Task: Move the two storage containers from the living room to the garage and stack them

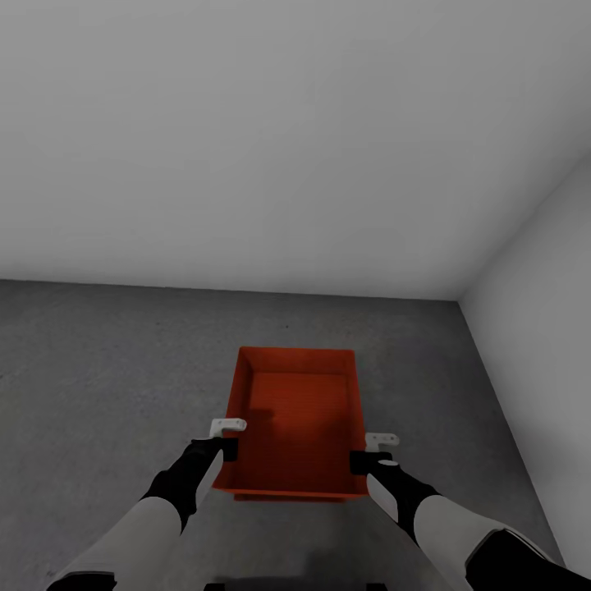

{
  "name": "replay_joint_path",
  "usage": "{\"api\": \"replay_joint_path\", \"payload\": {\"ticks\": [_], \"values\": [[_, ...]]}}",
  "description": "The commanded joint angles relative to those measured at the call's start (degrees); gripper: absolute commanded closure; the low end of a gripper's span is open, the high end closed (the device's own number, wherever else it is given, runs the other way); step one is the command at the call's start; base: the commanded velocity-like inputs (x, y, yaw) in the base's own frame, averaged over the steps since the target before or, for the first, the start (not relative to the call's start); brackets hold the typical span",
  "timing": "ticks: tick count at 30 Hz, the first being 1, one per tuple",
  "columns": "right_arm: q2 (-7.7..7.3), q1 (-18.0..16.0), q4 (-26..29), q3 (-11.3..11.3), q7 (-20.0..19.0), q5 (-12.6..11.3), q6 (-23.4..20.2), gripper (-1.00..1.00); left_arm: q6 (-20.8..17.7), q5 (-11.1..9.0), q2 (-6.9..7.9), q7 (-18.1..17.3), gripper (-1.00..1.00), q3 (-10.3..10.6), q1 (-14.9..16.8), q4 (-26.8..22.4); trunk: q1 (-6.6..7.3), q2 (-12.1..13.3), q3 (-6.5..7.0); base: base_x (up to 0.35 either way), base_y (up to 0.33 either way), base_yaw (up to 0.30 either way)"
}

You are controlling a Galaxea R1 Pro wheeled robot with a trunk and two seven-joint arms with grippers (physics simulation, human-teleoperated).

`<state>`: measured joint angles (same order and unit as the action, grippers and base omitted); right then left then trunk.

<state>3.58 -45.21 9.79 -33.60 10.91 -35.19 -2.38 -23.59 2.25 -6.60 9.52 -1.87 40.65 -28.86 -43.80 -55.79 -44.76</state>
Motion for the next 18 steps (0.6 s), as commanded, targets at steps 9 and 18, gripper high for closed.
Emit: {"api": "replay_joint_path", "payload": {"ticks": [9,18], "values": [[-1.82,-0.08,0.14,-0.68,4.3,0.74,-0.17,1.0,-0.15,-2.0,0.0,0.02,1.0,1.09,-0.04,0.13,0.0,-0.03,-0.15,0.0,0.0,0.0],[-1.82,-0.1,0.14,-0.68,4.22,0.74,-0.17,1.0,-0.15,-1.98,0.0,0.07,1.0,1.09,-0.04,0.12,0.0,-0.03,-0.91,0.0,0.0,0.0]]}}
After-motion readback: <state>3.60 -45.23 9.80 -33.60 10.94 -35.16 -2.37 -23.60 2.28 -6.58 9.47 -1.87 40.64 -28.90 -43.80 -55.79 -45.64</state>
